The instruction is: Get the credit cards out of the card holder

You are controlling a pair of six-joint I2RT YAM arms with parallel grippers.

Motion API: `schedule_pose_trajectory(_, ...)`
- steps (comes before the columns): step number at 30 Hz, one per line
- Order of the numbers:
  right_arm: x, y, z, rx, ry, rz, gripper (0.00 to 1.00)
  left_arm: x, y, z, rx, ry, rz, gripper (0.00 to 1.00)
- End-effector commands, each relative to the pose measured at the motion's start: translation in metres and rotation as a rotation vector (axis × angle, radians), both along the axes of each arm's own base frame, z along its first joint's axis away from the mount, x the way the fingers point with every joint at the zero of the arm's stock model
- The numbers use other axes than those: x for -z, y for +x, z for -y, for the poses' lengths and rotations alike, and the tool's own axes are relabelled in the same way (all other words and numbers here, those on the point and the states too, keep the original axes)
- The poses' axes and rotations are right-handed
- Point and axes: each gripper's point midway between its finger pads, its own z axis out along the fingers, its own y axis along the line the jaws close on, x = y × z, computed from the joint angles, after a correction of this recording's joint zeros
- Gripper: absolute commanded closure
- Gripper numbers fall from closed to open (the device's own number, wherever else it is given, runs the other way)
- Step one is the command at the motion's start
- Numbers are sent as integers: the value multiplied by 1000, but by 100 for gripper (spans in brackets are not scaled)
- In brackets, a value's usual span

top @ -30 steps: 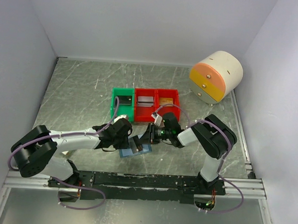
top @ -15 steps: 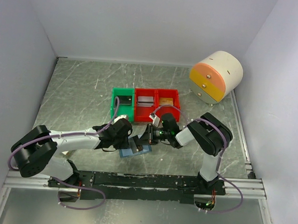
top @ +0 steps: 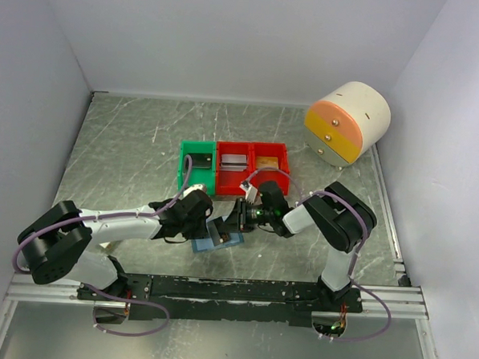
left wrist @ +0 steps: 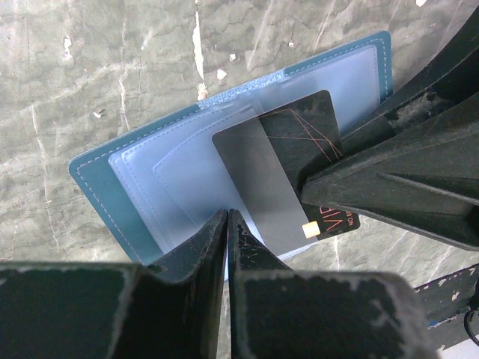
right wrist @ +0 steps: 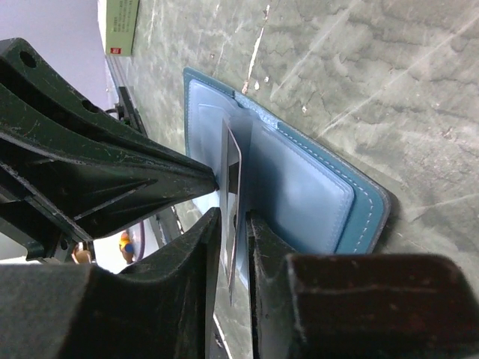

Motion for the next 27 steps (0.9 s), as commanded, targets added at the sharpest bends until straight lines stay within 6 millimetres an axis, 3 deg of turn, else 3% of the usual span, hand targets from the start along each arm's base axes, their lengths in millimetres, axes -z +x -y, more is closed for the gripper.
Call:
schedule_pose_trajectory(1, 3, 1, -2, -3, -6, 7, 79, 14, -11, -14, 7, 66, -30, 83)
schedule_pose_trajectory(11, 0, 2, -8, -4, 23, -3, 80, 14, -11, -13, 6, 67, -30, 83)
schedule_pose_trajectory(17, 2, 3, -7, -1, 13, -2, 88, 13, -10, -13, 6, 71, -27, 83)
schedule_pose_trajectory(21, 2, 4, -6, 8, -1, 9, 99, 14, -11, -13, 5, 72, -29, 83)
schedule_pose_trajectory(27, -1, 15, 9, 70, -84, 58, 100, 12, -11, -17, -1, 83, -20, 82)
